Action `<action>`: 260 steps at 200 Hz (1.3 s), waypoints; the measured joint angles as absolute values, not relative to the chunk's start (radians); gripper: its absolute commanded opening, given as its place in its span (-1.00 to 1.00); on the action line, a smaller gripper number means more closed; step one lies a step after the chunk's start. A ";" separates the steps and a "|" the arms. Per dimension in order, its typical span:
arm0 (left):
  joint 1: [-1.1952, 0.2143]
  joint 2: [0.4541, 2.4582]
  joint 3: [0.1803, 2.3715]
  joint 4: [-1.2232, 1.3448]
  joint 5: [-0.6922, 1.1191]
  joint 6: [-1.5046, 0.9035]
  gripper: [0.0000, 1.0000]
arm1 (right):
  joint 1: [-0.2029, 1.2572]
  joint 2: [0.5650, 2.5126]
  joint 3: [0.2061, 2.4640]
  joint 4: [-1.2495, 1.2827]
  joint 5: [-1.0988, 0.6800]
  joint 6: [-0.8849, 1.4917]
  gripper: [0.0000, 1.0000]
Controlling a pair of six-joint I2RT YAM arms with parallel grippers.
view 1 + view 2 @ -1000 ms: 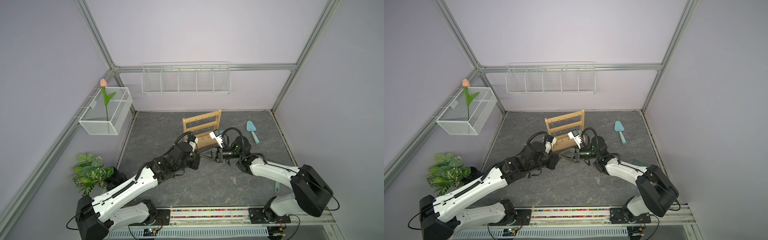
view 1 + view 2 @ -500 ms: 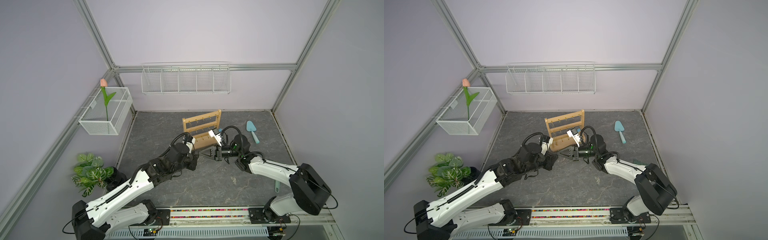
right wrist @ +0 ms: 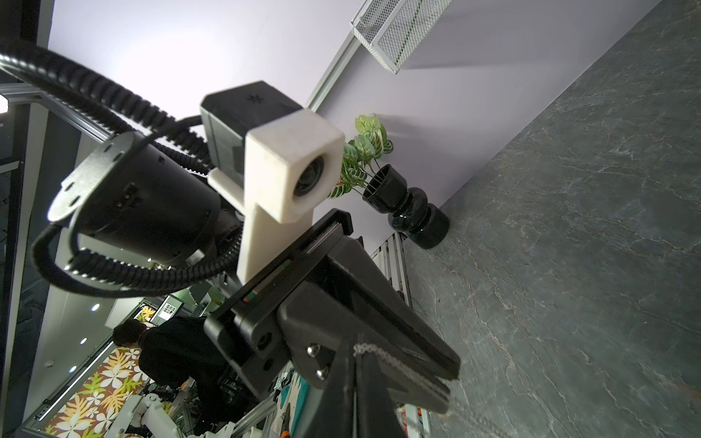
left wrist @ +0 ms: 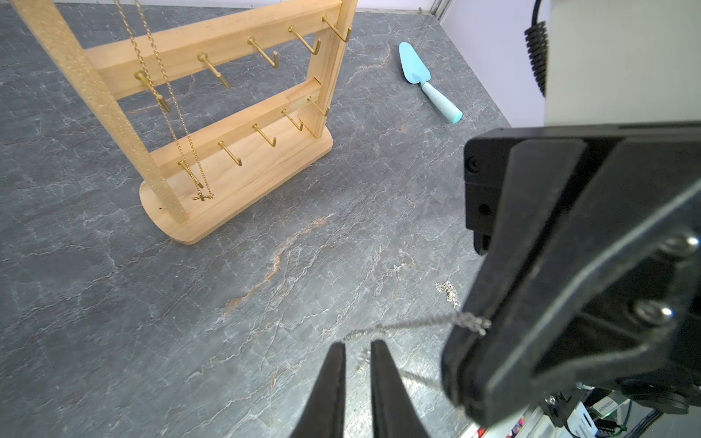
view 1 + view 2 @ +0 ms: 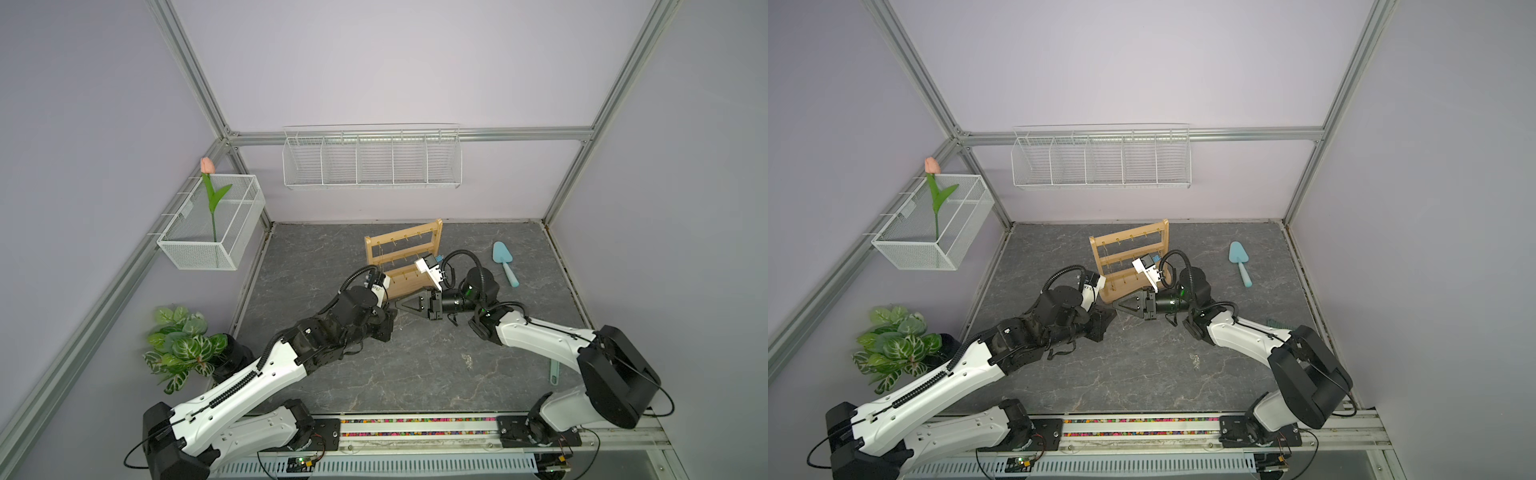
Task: Hang the necklace on the jewelry display stand
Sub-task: Pick up the necklace from the center of the board.
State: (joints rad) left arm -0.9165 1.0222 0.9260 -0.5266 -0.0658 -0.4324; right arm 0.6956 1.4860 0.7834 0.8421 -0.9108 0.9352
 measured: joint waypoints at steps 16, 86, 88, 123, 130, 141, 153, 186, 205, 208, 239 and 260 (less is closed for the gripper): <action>-0.916 1.024 0.926 -0.522 -0.065 -0.432 -0.66 | 0.696 1.488 0.784 0.842 -0.911 0.936 -0.87; -0.916 1.046 0.926 -0.501 -0.060 -0.432 -0.65 | 0.698 1.489 0.784 0.842 -0.911 0.936 -0.87; -0.916 1.047 0.926 -0.501 -0.059 -0.432 -0.65 | 0.698 1.489 0.784 0.842 -0.911 0.936 -0.87; -0.916 1.047 0.926 -0.500 -0.060 -0.432 -0.68 | 0.698 1.489 0.784 0.843 -0.911 0.936 -0.87; -0.916 1.047 0.926 -0.499 -0.060 -0.432 -0.68 | 0.698 1.489 0.784 0.842 -0.911 0.936 -0.87; -0.916 1.047 0.926 -0.499 -0.060 -0.432 -0.70 | 0.698 1.489 0.784 0.842 -0.911 0.936 -0.87; -0.916 1.047 0.926 -0.499 -0.061 -0.432 -0.70 | 0.698 1.489 0.784 0.842 -0.911 0.936 -0.87; -0.916 1.046 0.926 -0.499 -0.063 -0.432 -0.73 | 0.698 1.489 0.784 0.842 -0.911 0.936 -0.87; -0.916 1.046 0.926 -0.500 -0.063 -0.432 -0.74 | 0.698 1.489 0.784 0.842 -0.911 0.935 -0.87; -0.916 1.046 0.926 -0.500 -0.063 -0.432 -0.74 | 0.698 1.489 0.784 0.842 -0.910 0.935 -0.87; -0.916 1.046 0.926 -0.500 -0.065 -0.432 -0.76 | 0.698 1.489 0.784 0.842 -0.911 0.935 -0.87; -0.916 1.046 0.926 -0.500 -0.067 -0.432 -0.76 | 0.698 1.489 0.784 0.842 -0.911 0.935 -0.87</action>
